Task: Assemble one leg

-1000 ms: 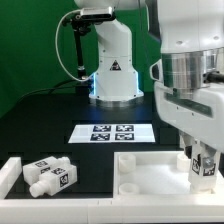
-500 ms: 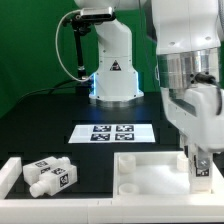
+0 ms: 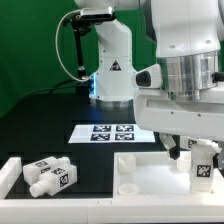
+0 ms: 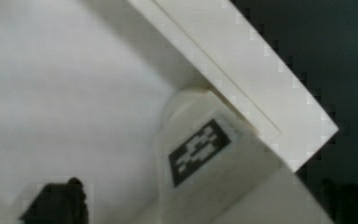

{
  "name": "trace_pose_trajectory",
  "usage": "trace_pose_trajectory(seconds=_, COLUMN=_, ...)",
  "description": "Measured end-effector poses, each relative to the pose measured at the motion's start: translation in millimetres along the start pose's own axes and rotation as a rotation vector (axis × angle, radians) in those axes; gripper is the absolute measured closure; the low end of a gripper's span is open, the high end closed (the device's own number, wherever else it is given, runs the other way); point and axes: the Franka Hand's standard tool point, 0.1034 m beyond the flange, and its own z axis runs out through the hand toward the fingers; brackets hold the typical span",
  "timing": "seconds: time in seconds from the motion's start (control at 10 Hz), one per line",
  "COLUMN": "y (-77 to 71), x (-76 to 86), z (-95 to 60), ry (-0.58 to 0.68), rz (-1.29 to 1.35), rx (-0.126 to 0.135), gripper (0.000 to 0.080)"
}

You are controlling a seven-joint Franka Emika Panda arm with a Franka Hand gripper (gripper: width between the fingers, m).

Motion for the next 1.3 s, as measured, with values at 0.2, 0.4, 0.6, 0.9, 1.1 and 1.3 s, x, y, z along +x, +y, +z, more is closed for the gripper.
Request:
trace_pose_trajectory(seconds=0.2, y=-5.6, x=-1.3, z=-2.1, ry=0.023, rz=-0.352, rx=-0.041, gripper=0.0150)
trace_pose_trajectory(seconds=0.4, y=-7.2, x=-2.2, z=0.2, ry=0.019, rz=-0.450, rx=-0.041, gripper=0.0164)
trace_pose_trajectory(seconds=0.6, y=-6.9, x=-2.2, z=0.6, ry=0.019, rz=-0.414, rx=-0.041, gripper=0.0353)
trace_pose_trajectory(seconds=0.9, y=-7.2, x=-2.9, z=1.2, ry=0.023, rz=-0.162, rx=-0.037, gripper=0.0515)
trace_pose_trajectory(seconds=1.1, y=-7.5, x=-2.8, z=0.6, ry=0.024, rz=0.078, rx=-0.039, gripper=0.0515)
trace_pose_trajectory(seconds=1.3, y=-6.8, x=-0.4, z=1.1, ry=0.009, rz=0.435, rx=-0.022, gripper=0.0515)
